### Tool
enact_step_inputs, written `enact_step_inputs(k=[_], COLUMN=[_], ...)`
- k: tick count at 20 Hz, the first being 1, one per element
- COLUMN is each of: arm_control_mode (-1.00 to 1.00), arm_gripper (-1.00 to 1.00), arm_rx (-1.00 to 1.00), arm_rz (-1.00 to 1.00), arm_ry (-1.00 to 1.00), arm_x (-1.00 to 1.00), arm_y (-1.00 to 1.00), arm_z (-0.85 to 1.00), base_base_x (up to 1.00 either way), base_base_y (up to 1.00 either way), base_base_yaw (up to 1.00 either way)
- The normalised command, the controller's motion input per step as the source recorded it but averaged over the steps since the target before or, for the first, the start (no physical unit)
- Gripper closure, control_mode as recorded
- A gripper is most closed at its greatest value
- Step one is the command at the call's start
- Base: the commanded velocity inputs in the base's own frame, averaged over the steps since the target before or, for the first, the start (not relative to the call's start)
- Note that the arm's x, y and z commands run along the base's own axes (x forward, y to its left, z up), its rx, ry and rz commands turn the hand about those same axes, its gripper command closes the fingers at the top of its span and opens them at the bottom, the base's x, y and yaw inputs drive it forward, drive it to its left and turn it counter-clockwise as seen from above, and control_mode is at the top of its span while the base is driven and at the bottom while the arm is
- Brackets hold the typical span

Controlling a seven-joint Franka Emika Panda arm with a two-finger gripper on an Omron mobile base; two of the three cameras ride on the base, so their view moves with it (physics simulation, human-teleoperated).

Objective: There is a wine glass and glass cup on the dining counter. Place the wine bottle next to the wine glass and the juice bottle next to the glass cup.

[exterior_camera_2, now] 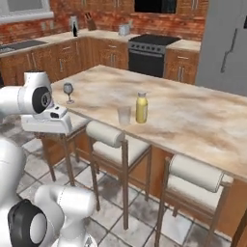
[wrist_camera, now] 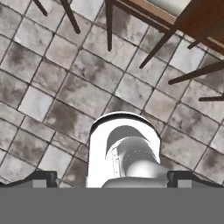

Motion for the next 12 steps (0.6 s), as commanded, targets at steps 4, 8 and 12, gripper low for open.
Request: enact_step_inputs(k=[4,8,12], arm_control_mode=[1.00,1.00,1.00], arm_gripper=[-1.00,-1.00,-1.00], arm_rx=[0.00,0.00,0.00], arm_rz=[0.00,0.00,0.00], arm_ry=[0.00,0.00,0.00], arm_x=[0.00,0.00,0.00], arm_y=[0.00,0.00,0.00], arm_z=[0.00,0.00,0.00], base_base_x=[-0.10,-0.08,0.01], base_base_y=[0.23,0.18,0.17], base_base_yaw=[0.99,1.00,0.94])
